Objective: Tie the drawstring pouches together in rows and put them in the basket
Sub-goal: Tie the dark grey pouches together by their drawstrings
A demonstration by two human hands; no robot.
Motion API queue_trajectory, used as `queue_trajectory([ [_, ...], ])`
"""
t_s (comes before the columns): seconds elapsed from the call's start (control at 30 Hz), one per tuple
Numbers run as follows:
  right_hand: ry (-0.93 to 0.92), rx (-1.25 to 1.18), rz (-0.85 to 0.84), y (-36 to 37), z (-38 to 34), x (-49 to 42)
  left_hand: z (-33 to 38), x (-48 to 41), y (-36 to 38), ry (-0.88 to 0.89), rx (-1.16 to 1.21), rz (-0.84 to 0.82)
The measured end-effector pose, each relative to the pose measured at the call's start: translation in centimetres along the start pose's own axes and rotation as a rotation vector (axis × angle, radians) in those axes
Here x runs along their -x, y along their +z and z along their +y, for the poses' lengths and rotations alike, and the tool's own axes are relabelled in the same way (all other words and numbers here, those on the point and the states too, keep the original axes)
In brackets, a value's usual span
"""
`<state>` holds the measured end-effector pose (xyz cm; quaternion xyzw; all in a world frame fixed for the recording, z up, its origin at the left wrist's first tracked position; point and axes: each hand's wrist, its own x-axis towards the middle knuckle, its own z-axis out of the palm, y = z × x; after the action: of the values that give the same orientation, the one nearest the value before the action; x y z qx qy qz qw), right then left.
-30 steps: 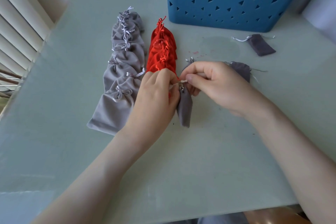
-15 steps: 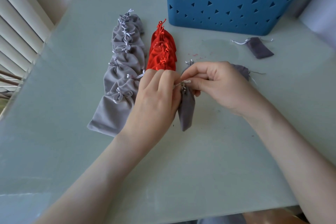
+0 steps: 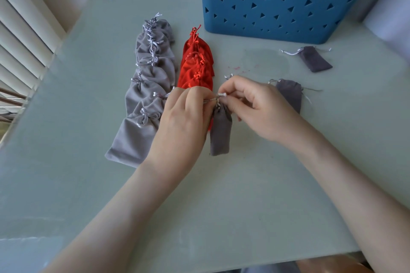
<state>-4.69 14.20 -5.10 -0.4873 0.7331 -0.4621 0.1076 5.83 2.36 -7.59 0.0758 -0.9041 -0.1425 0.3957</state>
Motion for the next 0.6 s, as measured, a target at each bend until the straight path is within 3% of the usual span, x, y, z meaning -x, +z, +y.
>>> queue_trajectory([
  [0.23, -0.045, -0.003, 0.030, 0.18, 0.02, -0.23, 0.74, -0.13, -0.58, -0.330, 0.275, -0.079],
  [0.6, -0.081, -0.024, 0.056, -0.02, 0.21, -0.07, 0.82, -0.06, -0.55, -0.236, 0.218, -0.041],
])
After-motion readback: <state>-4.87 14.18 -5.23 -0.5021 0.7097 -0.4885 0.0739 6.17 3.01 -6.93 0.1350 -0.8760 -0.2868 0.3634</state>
